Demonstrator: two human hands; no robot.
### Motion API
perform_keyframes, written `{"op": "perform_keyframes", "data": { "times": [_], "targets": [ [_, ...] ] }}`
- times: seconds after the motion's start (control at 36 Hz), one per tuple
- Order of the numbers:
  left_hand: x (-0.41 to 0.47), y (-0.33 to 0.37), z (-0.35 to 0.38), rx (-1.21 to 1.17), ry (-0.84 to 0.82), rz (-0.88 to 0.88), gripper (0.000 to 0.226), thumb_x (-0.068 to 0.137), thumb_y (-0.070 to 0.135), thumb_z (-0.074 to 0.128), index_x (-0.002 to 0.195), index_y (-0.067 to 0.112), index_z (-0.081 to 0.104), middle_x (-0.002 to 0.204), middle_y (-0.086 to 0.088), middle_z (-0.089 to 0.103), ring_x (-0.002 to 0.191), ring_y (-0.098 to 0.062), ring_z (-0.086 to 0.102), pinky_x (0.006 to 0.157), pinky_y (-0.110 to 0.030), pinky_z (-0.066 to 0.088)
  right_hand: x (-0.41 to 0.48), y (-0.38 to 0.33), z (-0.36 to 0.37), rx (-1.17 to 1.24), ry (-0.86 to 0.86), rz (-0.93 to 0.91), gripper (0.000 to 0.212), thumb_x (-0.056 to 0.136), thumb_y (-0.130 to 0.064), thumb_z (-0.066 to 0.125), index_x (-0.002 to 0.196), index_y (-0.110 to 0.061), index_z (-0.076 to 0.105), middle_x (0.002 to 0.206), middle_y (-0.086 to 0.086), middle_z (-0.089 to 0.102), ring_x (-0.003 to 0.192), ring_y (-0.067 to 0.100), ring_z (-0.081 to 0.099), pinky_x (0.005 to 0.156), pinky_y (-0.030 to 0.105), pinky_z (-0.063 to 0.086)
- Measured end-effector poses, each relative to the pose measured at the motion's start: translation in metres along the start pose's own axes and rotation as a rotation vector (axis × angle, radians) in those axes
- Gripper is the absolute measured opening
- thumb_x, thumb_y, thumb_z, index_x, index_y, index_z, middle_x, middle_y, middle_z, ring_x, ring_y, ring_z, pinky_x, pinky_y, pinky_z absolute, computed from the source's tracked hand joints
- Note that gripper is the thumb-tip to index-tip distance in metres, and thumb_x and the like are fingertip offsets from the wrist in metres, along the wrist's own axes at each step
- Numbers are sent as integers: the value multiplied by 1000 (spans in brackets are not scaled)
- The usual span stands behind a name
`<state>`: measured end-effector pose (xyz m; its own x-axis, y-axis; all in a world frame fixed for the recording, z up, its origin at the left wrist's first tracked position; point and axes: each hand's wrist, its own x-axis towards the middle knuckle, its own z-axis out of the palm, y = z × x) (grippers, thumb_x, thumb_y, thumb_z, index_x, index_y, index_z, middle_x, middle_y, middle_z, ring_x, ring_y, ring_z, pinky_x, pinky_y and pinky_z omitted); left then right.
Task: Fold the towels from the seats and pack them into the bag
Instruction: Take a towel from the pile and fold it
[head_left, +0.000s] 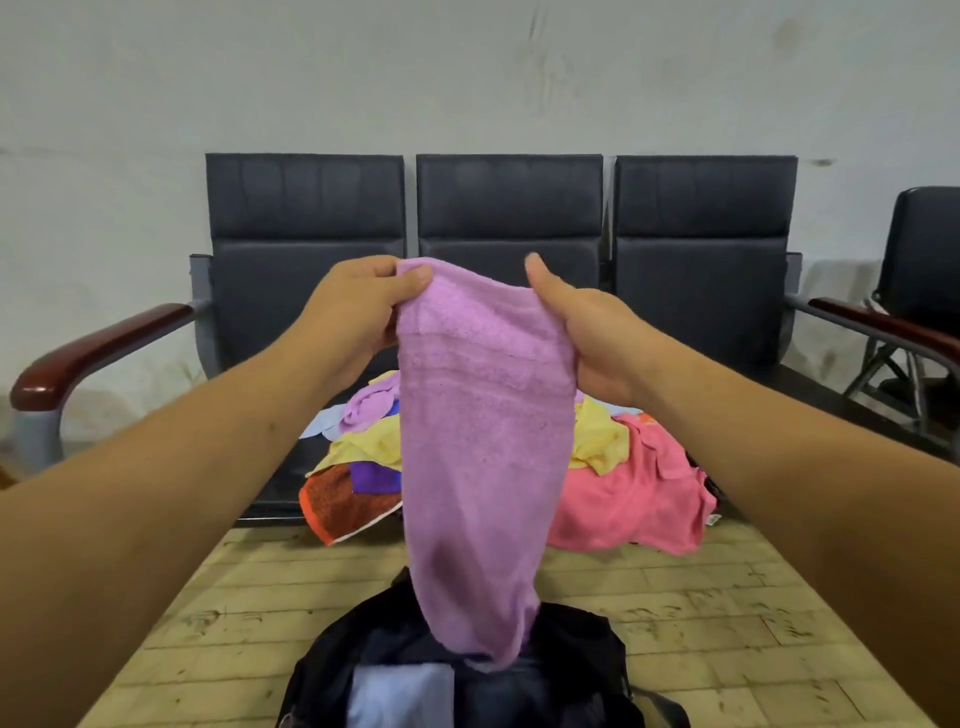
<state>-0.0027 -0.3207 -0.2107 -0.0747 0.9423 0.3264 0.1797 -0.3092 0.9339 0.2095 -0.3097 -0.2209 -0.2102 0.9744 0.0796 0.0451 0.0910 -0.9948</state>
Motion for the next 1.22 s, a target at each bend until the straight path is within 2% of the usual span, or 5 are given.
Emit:
{"op": "perform_keyframes", "data": {
  "times": [0.22, 0.42, 0.61, 0.83, 1.22],
  "targets": [
    [-19, -33, 10, -404, -295, 6, 35, 94, 29, 59, 122, 7, 62, 108, -14, 71, 92, -22, 71, 77, -35, 60, -8, 12, 12, 24, -130, -11, 20, 83, -2, 74, 103, 2, 73, 107, 20, 74, 102, 32, 72, 93, 43, 58],
    [-63, -106, 30, 82, -743, -387, 31, 83, 20, 76, 113, 13, 68, 113, -1, 74, 108, -17, 69, 102, -40, 51, -1, 15, 14, 491, -161, 63, 28, 95, -11, 50, 78, -4, 72, 78, 13, 71, 74, 24, 70, 77, 34, 58],
    [-86, -126, 48, -535, -536, -610, 33, 76, 4, 74, 109, 4, 70, 108, -16, 74, 99, -25, 72, 89, -37, 57, 2, 71, 6, 615, -140, 219, 62, 101, -14, 27, 64, -4, 76, 82, 12, 73, 78, 22, 74, 91, 35, 50],
    [-61, -136, 64, -761, -178, -616, 26, 87, 20, 66, 111, 9, 68, 114, -15, 72, 110, -26, 68, 90, -37, 56, -5, 167, 11, 517, -112, 689, 89, 92, -79, 20, 129, -10, 63, 124, 17, 69, 119, 35, 62, 104, 51, 44],
    [-33, -160, 44, -438, -205, -597, 30, 96, 20, 60, 120, 3, 64, 103, -14, 74, 86, -21, 74, 74, -33, 62, 2, 149, 7, 540, -134, 279, 36, 98, -12, 49, 128, 4, 60, 124, 16, 69, 113, 27, 68, 91, 37, 58]
  ]
}}
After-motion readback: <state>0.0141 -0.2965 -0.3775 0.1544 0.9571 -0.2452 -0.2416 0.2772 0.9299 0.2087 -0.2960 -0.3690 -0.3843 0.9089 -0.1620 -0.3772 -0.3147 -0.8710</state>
